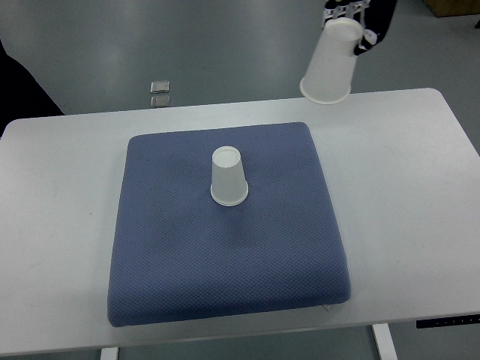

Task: Stack paper cups
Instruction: 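Lift the cup with the right hand and carry it above the pad cup, then lower the held cup onto the upside-down cup on the pad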

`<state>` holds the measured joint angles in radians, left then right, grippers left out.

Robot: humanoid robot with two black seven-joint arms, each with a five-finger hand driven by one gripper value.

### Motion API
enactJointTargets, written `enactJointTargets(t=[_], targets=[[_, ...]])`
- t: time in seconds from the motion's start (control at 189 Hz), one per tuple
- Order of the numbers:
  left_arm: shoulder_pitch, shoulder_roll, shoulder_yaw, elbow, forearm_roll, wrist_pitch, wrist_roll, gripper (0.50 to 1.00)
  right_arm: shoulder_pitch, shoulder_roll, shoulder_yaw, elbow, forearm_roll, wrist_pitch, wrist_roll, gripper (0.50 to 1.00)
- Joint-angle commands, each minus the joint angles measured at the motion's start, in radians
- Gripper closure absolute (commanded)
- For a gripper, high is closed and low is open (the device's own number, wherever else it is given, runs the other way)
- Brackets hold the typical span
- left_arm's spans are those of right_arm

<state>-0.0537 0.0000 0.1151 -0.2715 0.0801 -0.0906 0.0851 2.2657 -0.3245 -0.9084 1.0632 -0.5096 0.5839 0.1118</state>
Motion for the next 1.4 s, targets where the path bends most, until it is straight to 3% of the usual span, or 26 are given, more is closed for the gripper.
enactJointTargets(t=[0.0,0.185,0.54,1.394], targets=[[0.0,0.0,0.001,0.002,0.0,0.0,0.001,0.5,0.002,0.127,0.029,-0.014,0.088,-0.007,-0.001,0.869],[0.0,0.0,0.0,0.038,0.0,0.0,0.001,0.5,-0.015,0.325,0.033,-0.086,0.154,-0.035,-0.001,0.867],[0.0,0.0,0.0,0.049,0.0,0.0,0.001,0.5,-0.146,0.325,0.033,-0.193,0.143,-0.058,-0.003,0.863],[0.0,0.0,0.001,0.041,0.001,0.0,0.001,0.5,-0.21,0.325,0.033,-0.187,0.146,-0.09,-0.003,0.848]])
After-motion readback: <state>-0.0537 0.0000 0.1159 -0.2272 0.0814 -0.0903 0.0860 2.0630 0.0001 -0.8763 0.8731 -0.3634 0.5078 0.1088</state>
